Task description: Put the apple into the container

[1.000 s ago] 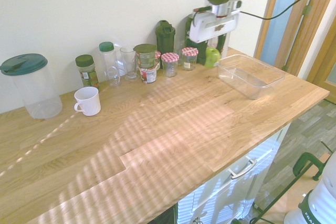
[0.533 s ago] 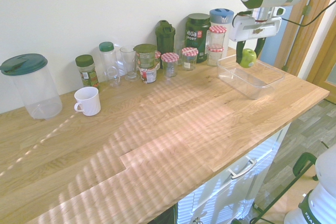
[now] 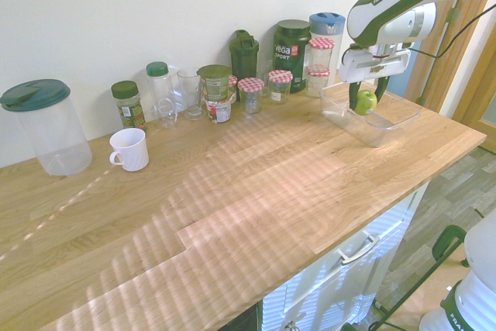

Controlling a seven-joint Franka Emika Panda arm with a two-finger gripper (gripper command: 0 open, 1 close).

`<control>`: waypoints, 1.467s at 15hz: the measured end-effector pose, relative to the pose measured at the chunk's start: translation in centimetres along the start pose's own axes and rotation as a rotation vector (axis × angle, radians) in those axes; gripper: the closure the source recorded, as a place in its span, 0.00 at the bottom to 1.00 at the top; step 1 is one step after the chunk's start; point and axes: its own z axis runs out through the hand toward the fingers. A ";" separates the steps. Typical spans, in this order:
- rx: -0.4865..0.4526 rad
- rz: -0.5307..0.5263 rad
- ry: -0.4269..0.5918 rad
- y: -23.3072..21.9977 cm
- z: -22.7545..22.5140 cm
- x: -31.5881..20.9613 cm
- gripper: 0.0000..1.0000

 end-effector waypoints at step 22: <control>0.049 -0.029 0.046 -1.1 -9.0 -3.4 0.00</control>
